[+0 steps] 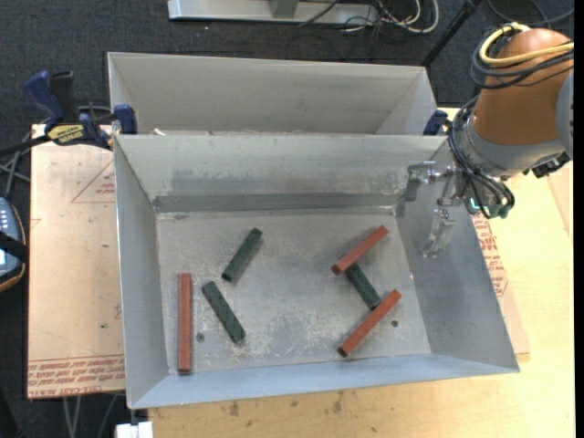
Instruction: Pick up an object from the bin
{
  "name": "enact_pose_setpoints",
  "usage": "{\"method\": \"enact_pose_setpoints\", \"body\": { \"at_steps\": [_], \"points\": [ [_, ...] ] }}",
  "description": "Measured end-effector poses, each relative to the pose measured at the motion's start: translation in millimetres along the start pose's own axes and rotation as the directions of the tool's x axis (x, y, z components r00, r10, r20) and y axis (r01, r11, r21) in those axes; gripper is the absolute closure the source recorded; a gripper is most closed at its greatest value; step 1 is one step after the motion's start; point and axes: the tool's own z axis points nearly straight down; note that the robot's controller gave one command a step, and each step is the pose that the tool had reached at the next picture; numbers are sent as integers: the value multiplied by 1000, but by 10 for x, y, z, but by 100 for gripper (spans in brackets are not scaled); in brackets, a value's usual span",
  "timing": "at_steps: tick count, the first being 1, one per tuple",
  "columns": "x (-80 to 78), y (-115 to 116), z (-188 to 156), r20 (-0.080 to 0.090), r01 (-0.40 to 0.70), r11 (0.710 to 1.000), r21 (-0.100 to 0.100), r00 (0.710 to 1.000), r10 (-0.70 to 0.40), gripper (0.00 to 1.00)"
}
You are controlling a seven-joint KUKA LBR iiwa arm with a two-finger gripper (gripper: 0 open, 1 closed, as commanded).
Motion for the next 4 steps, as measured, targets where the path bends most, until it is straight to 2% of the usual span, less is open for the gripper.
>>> {"method": "enact_pose_setpoints", "body": {
  "at_steps": [1, 2, 3, 4],
  "points": [
    [-17, 5, -47, 8, 3, 1000, 1, 1000, -3, 0],
    [-138, 207, 473, 10, 154, 988, 3, 988, -154, 0],
    [-272, 543, 624, 8, 516, 857, 5, 857, -516, 0],
    [-226, 586, 552, 7, 479, 878, 2, 878, -479, 0]
  ]
}}
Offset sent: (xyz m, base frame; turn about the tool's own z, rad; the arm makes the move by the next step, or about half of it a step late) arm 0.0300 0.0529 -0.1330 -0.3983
